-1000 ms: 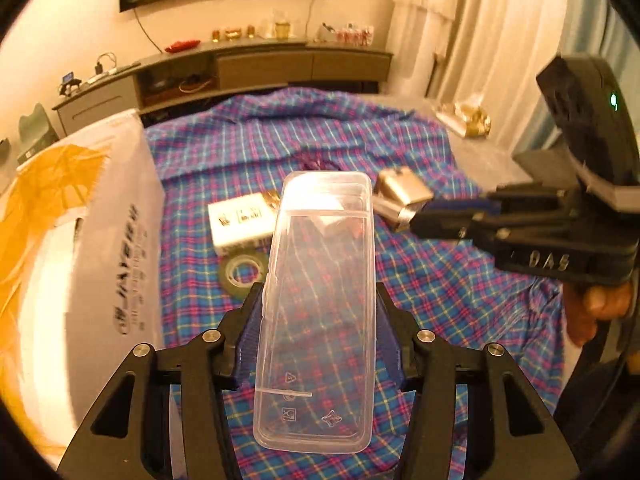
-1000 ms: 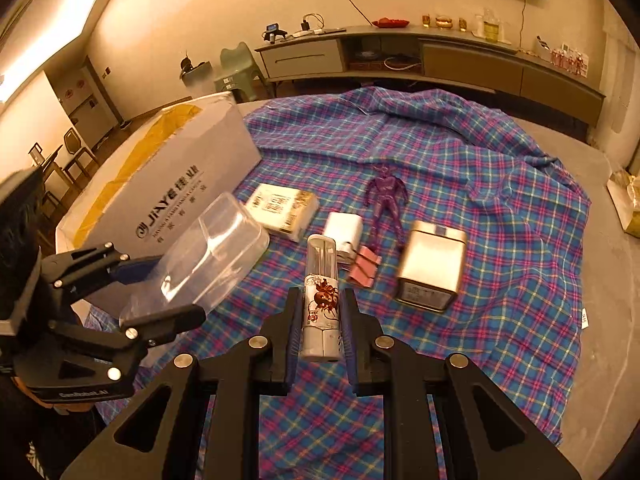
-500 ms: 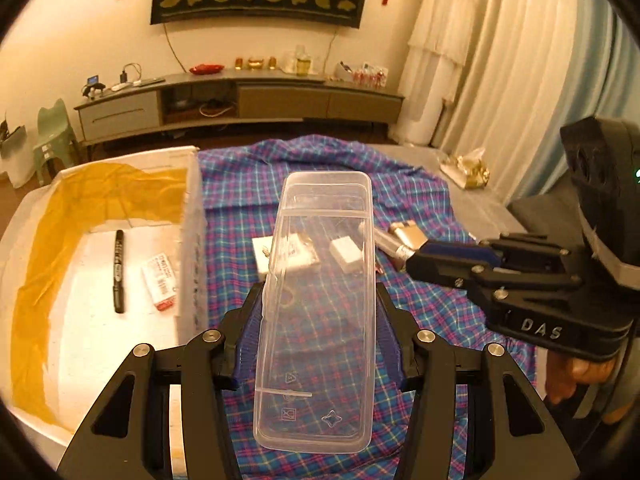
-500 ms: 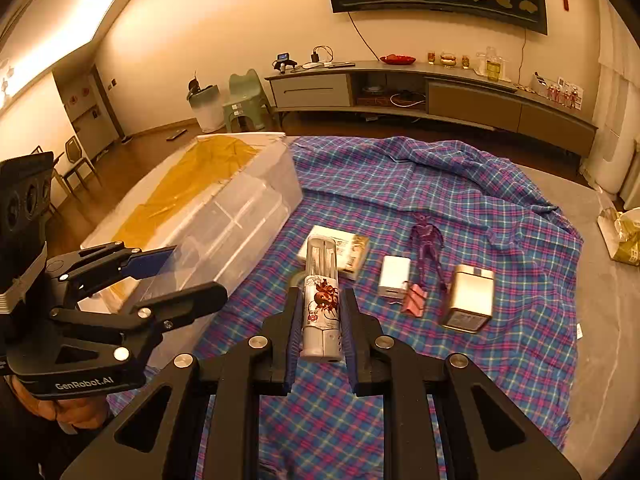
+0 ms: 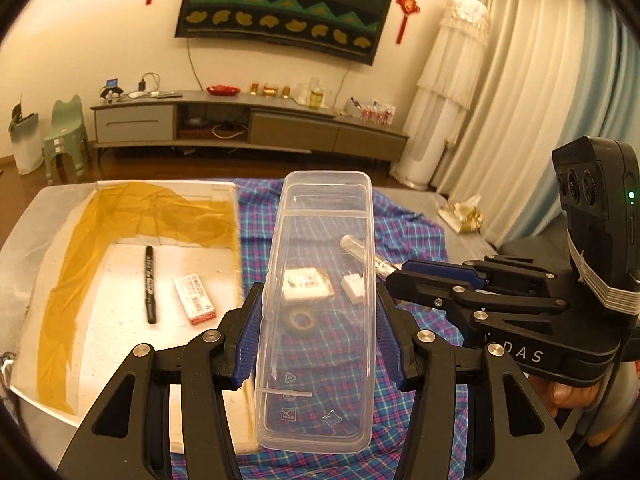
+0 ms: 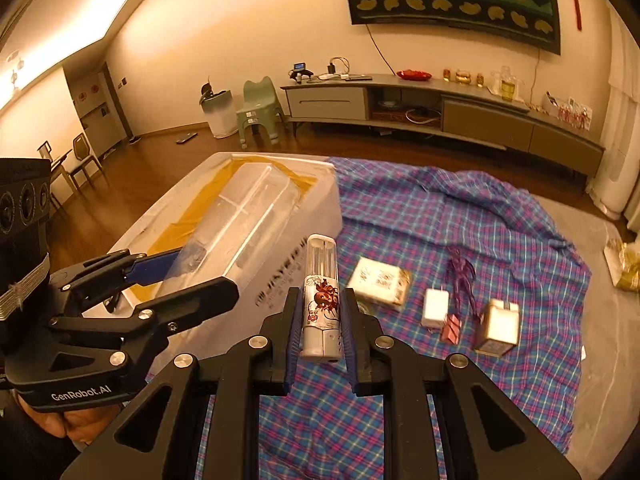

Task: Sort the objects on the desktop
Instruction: 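Carry the container in the left gripper toward the bin while the right carries the tube, then lower the container into the bin and open the left gripper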

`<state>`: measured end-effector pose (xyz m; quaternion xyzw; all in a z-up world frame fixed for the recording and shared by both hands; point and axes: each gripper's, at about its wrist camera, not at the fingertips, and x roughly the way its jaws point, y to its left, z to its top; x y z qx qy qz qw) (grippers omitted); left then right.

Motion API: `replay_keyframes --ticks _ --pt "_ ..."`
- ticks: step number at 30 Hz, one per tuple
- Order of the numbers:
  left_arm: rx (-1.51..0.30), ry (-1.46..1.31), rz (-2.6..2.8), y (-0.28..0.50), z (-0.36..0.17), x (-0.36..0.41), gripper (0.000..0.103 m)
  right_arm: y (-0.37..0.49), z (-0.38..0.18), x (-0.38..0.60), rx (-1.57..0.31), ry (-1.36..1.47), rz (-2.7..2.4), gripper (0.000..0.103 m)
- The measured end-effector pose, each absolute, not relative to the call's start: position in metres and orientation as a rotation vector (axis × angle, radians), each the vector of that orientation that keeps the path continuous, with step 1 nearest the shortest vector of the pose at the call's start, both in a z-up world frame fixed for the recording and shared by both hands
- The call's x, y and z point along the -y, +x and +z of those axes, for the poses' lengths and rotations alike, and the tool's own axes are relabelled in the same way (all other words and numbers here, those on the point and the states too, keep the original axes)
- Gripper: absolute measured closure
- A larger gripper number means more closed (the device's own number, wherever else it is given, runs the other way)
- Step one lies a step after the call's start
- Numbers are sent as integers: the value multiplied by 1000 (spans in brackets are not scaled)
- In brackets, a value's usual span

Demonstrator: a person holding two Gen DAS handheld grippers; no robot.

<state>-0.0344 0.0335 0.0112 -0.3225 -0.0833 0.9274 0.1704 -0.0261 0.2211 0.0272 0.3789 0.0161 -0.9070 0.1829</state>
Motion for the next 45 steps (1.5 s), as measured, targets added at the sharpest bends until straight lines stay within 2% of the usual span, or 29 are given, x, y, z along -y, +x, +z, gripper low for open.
replay_keyframes --ticks 19,45 --pt "410 -880 2702 -34 18 35 49 -35 54 -141 -165 1037 -2517 83" --pt "572 -1000 2828 -40 -4 128 49 -65 35 -70 -222 1097 -2419 83"
